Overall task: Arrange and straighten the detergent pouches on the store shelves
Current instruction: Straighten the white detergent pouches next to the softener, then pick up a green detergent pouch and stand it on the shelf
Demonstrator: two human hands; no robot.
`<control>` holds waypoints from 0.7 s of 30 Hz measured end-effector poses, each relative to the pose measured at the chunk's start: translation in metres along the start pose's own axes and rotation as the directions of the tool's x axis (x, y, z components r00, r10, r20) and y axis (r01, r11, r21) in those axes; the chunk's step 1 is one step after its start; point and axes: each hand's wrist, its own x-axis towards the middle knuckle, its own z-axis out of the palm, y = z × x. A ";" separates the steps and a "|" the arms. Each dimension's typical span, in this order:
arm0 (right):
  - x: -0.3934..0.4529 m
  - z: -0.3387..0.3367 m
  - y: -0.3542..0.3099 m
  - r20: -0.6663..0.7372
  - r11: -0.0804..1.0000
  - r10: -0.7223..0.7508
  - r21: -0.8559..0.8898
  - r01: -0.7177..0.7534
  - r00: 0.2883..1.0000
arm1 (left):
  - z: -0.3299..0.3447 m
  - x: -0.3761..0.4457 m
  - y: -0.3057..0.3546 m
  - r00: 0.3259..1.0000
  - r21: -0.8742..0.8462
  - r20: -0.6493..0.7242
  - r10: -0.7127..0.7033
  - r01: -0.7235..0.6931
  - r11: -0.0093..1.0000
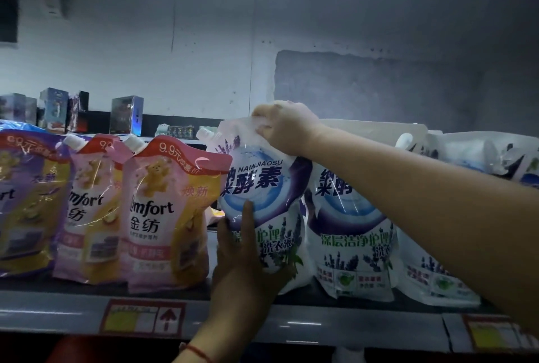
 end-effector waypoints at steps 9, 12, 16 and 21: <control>-0.024 -0.002 0.012 0.032 0.992 -0.069 -0.100 0.072 0.997 | 0.012 -0.013 0.005 0.994 0.100 -0.039 0.097 -0.093 0.991; -0.024 0.001 0.013 0.015 0.984 -0.087 -0.156 0.089 0.996 | 0.006 -0.011 0.007 0.999 0.186 -0.003 0.049 -0.047 0.982; -0.033 -0.006 0.008 0.054 0.965 -0.108 -0.236 0.118 0.993 | -0.016 -0.005 0.009 0.998 0.318 0.061 -0.005 -0.014 0.948; -0.078 -0.014 -0.002 0.156 0.977 -0.152 -0.127 0.173 0.976 | -0.043 -0.002 0.012 0.993 0.464 0.032 0.111 -0.113 0.879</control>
